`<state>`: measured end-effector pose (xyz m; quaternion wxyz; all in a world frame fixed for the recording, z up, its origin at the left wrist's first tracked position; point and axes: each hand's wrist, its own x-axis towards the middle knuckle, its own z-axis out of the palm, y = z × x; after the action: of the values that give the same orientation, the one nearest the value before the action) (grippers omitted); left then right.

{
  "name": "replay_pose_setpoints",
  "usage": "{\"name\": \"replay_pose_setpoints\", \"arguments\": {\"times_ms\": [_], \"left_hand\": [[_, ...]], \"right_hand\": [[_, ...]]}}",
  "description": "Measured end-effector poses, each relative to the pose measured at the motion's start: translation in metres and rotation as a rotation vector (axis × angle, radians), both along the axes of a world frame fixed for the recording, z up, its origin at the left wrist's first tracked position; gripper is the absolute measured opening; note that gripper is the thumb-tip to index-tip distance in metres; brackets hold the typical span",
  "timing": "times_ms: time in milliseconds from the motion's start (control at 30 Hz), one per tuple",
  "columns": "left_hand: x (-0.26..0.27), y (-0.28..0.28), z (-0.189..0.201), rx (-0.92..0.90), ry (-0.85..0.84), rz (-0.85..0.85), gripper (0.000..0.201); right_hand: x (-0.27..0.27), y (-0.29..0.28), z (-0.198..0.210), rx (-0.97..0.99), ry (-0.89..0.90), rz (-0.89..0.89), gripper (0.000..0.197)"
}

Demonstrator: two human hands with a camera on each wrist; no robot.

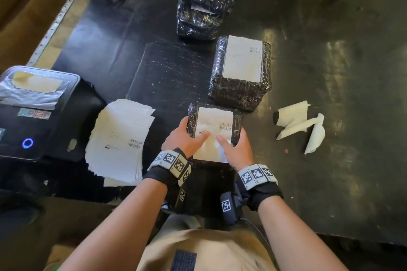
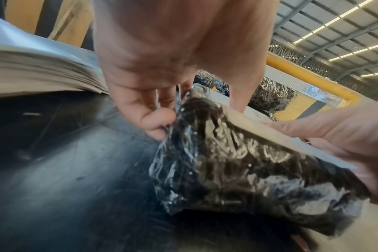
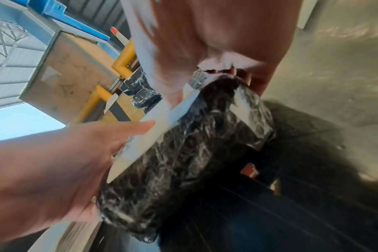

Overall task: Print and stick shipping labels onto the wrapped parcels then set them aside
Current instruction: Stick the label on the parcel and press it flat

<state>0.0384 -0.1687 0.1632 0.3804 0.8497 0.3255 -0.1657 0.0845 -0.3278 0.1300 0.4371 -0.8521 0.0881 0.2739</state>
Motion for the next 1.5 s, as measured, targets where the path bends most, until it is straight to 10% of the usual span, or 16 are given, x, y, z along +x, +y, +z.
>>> {"name": "replay_pose_setpoints", "arguments": {"times_ms": [433, 667, 1000, 1500], "left_hand": [[0.016, 0.0, 0.001, 0.023, 0.07, 0.016, 0.061], [0.03, -0.001, 0.006, 0.162, 0.151, -0.024, 0.078], [0.029, 0.008, 0.0, 0.034, 0.067, -0.001, 0.052], [-0.014, 0.006, -0.001, -0.137, -0.031, -0.02, 0.063]], "right_hand": [[0.017, -0.003, 0.007, -0.055, -0.026, 0.023, 0.046], [0.036, 0.008, 0.023, -0.177, 0.104, 0.116, 0.089], [0.038, -0.004, 0.024, -0.122, 0.064, 0.078, 0.076], [-0.008, -0.018, 0.027, 0.013, -0.018, 0.055, 0.061]]}}
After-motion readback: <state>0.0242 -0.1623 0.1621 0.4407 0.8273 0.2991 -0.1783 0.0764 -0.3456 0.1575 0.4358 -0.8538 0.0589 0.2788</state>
